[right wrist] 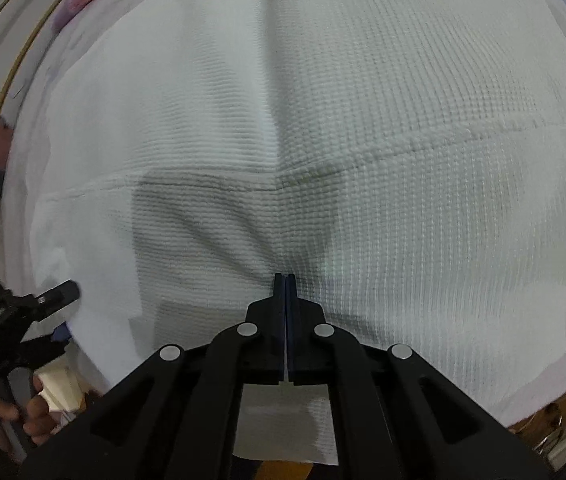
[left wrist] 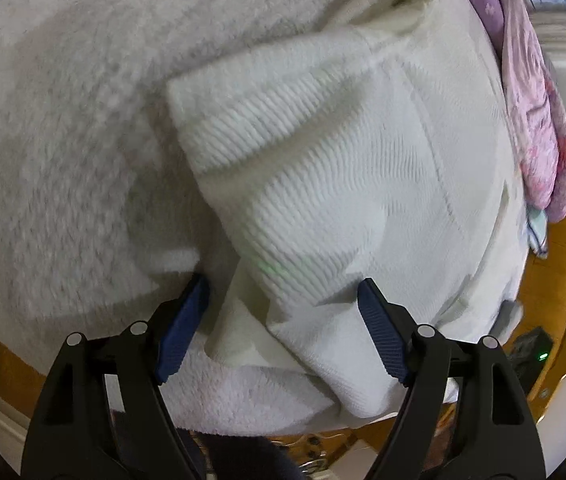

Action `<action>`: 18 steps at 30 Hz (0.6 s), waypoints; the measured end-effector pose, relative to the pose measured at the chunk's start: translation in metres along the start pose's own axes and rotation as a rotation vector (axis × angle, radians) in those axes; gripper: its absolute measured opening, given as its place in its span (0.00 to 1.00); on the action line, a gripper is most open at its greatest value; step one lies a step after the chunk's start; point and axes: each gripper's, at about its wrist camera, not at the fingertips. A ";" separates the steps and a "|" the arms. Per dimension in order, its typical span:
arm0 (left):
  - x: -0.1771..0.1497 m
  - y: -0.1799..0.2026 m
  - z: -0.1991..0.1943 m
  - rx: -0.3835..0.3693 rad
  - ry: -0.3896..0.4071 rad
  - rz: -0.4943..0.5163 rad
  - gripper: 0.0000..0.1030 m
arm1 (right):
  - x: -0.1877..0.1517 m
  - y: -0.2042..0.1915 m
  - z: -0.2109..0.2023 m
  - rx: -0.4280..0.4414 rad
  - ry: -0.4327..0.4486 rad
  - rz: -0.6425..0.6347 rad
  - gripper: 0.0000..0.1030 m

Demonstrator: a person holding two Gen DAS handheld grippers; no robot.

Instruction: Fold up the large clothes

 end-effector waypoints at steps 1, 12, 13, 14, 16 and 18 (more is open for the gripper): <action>-0.001 0.004 0.001 0.016 -0.005 0.021 0.75 | 0.000 0.002 -0.003 0.021 -0.003 -0.003 0.00; -0.006 0.072 -0.049 -0.015 0.039 0.126 0.09 | -0.025 -0.038 -0.056 0.160 0.062 -0.257 0.47; -0.007 0.085 -0.056 -0.031 0.047 0.142 0.09 | -0.032 -0.049 -0.063 0.176 0.088 -0.311 0.50; -0.008 0.095 -0.060 -0.038 0.047 0.152 0.09 | -0.039 -0.060 -0.071 0.192 0.124 -0.367 0.55; -0.007 0.112 -0.065 -0.053 0.042 0.177 0.09 | -0.054 -0.078 -0.078 0.212 0.170 -0.442 0.57; -0.005 0.126 -0.067 -0.064 0.035 0.201 0.09 | -0.058 -0.094 -0.071 0.226 0.179 -0.480 0.63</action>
Point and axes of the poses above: each gripper's, at about its wrist camera, not at the fingertips, and z roughly the way its jaws point, y to its right, x to its top, and after that the axes turned 5 degrees about y, right-handed
